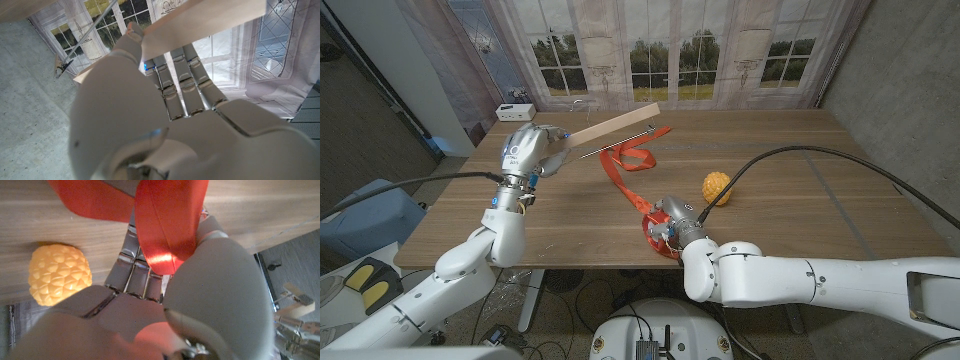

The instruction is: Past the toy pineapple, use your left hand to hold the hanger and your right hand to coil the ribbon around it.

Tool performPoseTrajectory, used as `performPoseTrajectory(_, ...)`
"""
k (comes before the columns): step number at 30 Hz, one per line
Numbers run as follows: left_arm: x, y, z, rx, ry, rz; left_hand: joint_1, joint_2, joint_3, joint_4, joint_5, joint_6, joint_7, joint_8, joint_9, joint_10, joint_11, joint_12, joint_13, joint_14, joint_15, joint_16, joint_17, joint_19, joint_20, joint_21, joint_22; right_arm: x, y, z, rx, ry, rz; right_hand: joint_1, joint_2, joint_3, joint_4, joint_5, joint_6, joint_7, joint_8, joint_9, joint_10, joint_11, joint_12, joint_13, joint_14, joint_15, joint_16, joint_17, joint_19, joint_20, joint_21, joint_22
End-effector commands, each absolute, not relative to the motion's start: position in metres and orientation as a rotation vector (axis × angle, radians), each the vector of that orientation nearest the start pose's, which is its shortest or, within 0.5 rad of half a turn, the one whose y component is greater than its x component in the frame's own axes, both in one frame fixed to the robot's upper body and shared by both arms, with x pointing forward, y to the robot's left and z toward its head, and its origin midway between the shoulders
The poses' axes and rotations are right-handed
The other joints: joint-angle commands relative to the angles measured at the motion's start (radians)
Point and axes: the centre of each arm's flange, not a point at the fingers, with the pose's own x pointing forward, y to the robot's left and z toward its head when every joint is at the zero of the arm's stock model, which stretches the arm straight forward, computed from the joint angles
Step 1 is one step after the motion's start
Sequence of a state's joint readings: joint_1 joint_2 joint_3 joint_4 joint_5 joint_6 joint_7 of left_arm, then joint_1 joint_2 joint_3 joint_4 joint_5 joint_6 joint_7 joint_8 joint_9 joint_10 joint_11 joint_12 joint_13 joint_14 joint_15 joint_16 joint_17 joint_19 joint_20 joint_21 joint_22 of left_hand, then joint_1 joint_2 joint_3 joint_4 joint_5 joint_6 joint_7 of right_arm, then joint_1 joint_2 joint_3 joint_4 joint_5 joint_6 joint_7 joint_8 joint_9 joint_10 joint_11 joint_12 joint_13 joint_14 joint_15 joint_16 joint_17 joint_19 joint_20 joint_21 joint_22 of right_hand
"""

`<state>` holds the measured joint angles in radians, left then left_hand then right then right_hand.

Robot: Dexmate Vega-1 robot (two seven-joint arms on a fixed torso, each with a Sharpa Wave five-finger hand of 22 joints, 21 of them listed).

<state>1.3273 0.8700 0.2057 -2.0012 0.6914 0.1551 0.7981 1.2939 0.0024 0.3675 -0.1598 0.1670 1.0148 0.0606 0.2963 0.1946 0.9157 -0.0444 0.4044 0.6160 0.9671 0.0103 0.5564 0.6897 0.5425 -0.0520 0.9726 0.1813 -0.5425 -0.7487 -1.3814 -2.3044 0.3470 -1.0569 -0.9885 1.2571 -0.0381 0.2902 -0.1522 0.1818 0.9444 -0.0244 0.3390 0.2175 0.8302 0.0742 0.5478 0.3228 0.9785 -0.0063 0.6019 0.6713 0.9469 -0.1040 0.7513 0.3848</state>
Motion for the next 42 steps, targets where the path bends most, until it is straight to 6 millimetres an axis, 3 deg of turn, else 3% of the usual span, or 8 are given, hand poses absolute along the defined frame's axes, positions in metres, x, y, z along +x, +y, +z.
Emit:
performPoseTrajectory(1, 0.468, 0.305, -0.007, 1.209, -1.085, 0.646, 0.131, 0.141, 0.010, 0.002, 0.005, 0.042, -0.004, 0.005, 0.062, 0.019, -0.008, -0.002, 0.001, 0.162, -0.241, -0.001, 0.005, -0.002, -0.051, 0.009, 0.000, 0.437, -0.089, -0.037, -0.995, -0.869, -0.416, 0.151, 0.163, 0.003, 0.007, 0.008, 0.044, 0.038, -0.006, 0.001, 0.054, -0.050, 0.001, 0.019, 0.139, -0.224, -0.005, 0.005, -0.022, -0.106, 0.013, 0.002)
performPoseTrajectory(14, 0.473, 0.307, -0.004, 1.196, -1.075, 0.648, 0.132, 0.141, 0.011, 0.002, 0.005, 0.041, -0.002, 0.003, 0.064, 0.021, -0.008, -0.006, 0.004, 0.163, -0.241, -0.006, 0.010, -0.005, -0.050, 0.015, 0.000, 0.445, -0.109, -0.012, -0.937, -0.965, -0.542, 0.153, 0.165, -0.002, 0.008, 0.011, 0.048, 0.040, -0.011, 0.001, 0.058, -0.052, 0.001, 0.019, 0.150, -0.223, -0.015, 0.007, -0.028, -0.106, 0.031, 0.004)
performPoseTrajectory(29, 0.479, 0.309, -0.004, 1.161, -1.064, 0.647, 0.132, 0.140, 0.012, 0.002, 0.005, 0.042, -0.002, 0.002, 0.065, 0.024, -0.008, -0.011, 0.007, 0.165, -0.241, -0.012, 0.016, -0.008, -0.049, 0.021, -0.001, 0.461, -0.125, 0.021, -0.804, -1.035, -0.567, 0.158, 0.167, -0.006, 0.007, 0.011, 0.049, 0.042, -0.020, 0.001, 0.064, -0.050, -0.002, 0.013, 0.164, -0.224, -0.027, 0.011, -0.027, -0.106, 0.056, 0.004)
performPoseTrajectory(42, 0.484, 0.306, -0.004, 1.122, -1.075, 0.620, 0.132, 0.140, 0.013, 0.002, 0.005, 0.043, -0.002, 0.000, 0.066, 0.026, -0.008, -0.015, 0.010, 0.168, -0.241, -0.017, 0.021, -0.010, -0.049, 0.027, -0.002, 0.468, -0.140, 0.070, -0.754, -1.017, -0.564, 0.164, 0.167, -0.009, 0.005, 0.009, 0.058, 0.050, -0.025, 0.001, 0.072, -0.043, -0.003, 0.009, 0.175, -0.224, -0.038, 0.013, -0.028, -0.106, 0.079, 0.004)
